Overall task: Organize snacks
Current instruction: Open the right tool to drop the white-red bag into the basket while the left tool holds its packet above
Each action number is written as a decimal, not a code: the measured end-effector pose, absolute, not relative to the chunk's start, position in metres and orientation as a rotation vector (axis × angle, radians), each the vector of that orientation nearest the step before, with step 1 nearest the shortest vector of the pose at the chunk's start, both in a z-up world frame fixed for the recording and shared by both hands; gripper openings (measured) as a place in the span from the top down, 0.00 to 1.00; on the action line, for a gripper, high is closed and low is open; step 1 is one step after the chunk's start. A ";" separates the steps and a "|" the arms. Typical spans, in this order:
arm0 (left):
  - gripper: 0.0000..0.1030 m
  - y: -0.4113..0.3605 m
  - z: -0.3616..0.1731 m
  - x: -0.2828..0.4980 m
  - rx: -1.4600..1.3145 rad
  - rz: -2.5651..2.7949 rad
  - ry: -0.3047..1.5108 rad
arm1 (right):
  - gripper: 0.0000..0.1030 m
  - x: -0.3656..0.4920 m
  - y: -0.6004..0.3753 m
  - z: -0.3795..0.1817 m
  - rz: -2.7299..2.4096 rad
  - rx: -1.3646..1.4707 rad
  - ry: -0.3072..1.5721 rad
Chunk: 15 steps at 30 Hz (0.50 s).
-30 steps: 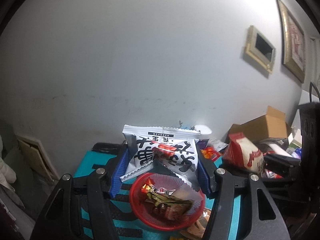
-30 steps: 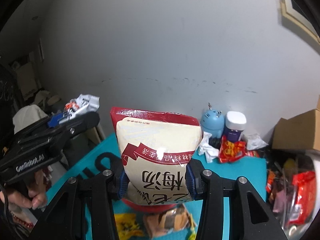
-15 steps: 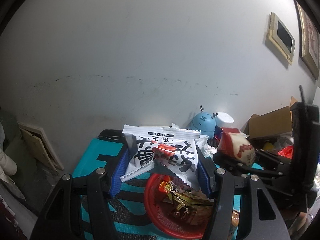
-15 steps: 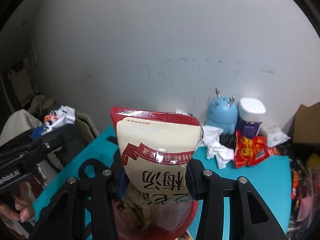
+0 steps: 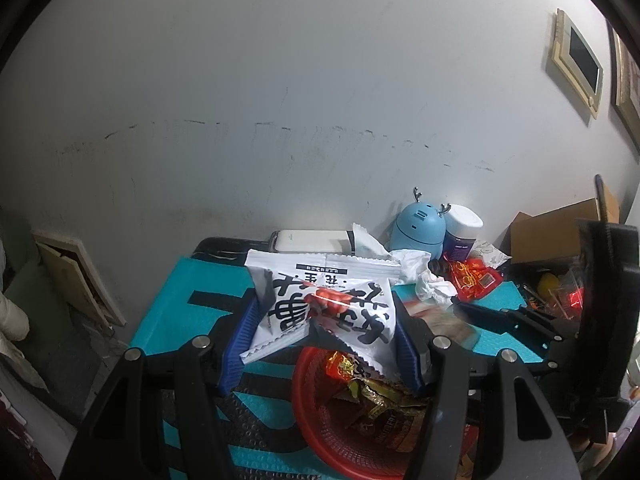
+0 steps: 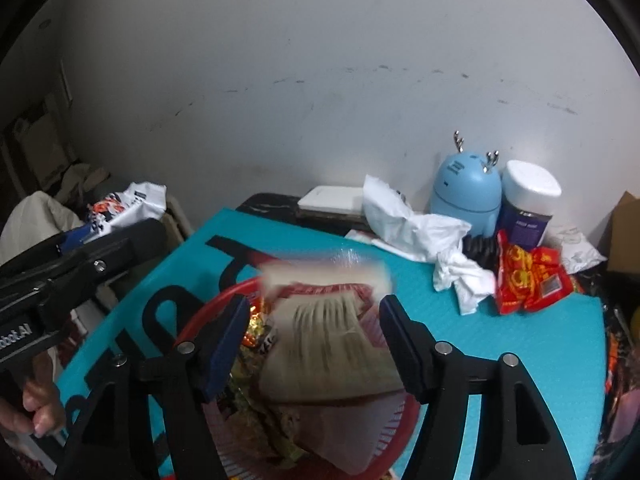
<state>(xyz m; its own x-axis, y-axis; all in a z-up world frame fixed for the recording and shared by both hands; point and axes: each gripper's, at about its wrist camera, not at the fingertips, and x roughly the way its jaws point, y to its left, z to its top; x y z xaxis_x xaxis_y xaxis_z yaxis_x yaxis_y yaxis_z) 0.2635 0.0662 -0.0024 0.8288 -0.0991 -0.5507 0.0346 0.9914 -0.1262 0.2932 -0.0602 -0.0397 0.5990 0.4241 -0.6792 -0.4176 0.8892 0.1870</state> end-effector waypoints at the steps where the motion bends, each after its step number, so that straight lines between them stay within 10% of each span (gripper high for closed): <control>1: 0.42 0.066 -0.003 0.264 -0.112 -0.071 0.592 | 0.34 0.292 -0.061 -0.038 0.478 -0.003 0.786; 15: 0.42 0.052 -0.022 0.278 -0.066 -0.081 0.655 | 0.34 0.295 -0.081 -0.028 0.389 -0.031 0.820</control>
